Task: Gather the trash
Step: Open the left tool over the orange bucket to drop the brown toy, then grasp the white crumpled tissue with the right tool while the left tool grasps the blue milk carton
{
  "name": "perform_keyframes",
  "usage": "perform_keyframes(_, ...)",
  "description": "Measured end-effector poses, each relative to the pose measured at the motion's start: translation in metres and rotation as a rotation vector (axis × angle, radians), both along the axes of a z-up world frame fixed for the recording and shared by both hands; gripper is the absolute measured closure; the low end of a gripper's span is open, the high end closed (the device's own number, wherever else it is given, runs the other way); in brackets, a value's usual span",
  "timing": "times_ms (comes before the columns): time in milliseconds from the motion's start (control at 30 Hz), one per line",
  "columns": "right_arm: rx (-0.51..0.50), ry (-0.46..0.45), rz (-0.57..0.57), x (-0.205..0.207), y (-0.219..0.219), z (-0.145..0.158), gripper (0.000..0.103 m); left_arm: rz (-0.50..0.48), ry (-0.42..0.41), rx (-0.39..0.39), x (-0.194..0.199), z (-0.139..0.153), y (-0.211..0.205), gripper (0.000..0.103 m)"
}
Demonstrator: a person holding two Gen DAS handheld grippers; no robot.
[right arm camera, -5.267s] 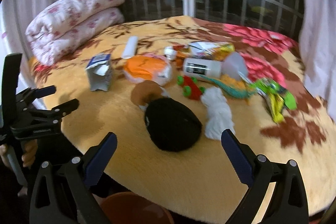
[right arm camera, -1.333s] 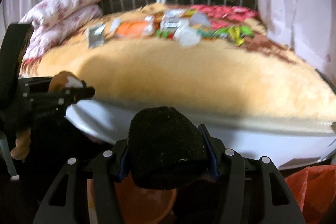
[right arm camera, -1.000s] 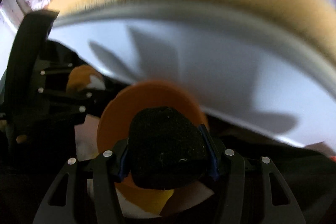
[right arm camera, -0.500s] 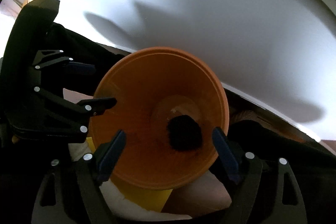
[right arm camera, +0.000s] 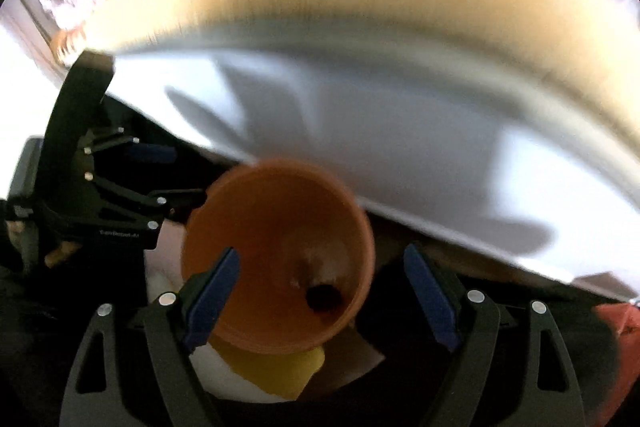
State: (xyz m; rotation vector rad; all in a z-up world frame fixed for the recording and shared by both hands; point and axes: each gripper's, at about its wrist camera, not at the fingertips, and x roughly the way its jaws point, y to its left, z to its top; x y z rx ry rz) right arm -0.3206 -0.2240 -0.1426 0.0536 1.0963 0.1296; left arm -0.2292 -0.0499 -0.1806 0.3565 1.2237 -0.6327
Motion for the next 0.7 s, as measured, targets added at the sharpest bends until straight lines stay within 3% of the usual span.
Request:
perform_keyframes(233, 0.002, -0.251, -0.046, 0.012, -0.022, 0.094, 0.018, 0.040, -0.305, -0.118, 0.001, 0.095, 0.016, 0.023)
perform_keyframes(367, -0.036, -0.343, -0.096, 0.042, -0.044, 0.118, 0.018, 0.060, -0.401, -0.143, 0.006, 0.119, 0.016, 0.023)
perform_keyframes(500, -0.037, -0.363, -0.139, 0.084, -0.058, 0.117, 0.018, 0.073, -0.446, -0.185, 0.011, 0.137, 0.015, 0.023)
perform_keyframes(700, -0.055, -0.311, -0.171, 0.154, -0.065, 0.099, 0.018, 0.049, -0.446, -0.199, 0.020, 0.145, -0.005, 0.023)
